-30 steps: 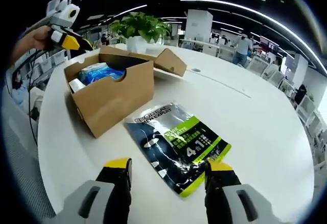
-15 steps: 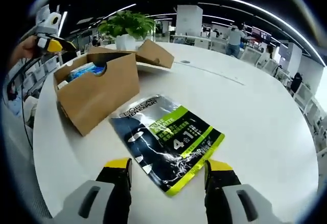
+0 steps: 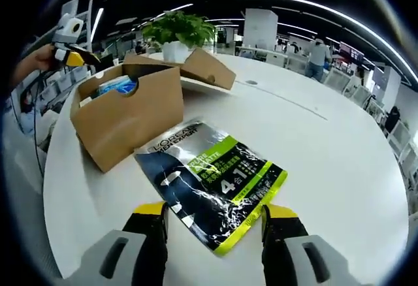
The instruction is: Operate the shoe box by opening the lid, removing the specified soft item, and placing it in the target area until the item is outside and the box remains undamaged.
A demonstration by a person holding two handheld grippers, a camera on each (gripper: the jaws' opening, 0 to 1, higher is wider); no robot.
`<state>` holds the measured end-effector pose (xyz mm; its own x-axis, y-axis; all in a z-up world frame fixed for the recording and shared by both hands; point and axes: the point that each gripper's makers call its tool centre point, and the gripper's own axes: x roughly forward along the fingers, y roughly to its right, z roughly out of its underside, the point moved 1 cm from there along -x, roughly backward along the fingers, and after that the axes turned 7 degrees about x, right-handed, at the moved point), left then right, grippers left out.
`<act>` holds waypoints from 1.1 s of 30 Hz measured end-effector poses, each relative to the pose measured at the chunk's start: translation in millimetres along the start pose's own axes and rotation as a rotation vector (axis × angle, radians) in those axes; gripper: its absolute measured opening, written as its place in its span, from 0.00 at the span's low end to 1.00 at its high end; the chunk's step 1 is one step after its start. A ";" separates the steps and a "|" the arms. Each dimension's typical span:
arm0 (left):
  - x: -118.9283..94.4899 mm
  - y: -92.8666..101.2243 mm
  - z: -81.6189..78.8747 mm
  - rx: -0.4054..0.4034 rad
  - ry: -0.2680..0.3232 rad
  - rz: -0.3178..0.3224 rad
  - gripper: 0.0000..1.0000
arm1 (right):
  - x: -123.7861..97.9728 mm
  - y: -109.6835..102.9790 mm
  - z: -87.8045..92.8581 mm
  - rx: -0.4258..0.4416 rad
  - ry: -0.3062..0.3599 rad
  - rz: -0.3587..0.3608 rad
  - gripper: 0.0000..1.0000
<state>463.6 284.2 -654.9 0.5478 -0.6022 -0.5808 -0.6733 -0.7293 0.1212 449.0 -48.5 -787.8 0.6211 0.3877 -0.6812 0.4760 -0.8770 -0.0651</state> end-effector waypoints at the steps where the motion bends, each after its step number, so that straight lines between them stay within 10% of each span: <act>1: 0.0 -0.6 0.5 -0.002 -0.001 -0.001 0.44 | 1.2 1.2 -1.1 -0.004 0.000 0.000 0.56; 33: -3.8 -12.0 15.0 0.015 -0.043 -0.022 0.43 | -3.2 -3.8 -5.5 -0.098 -0.051 -0.036 0.53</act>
<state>462.1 300.1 -666.2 0.5410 -0.5715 -0.6171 -0.6689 -0.7371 0.0962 448.6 -44.9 -781.4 0.5715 0.4015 -0.7157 0.5575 -0.8299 -0.0204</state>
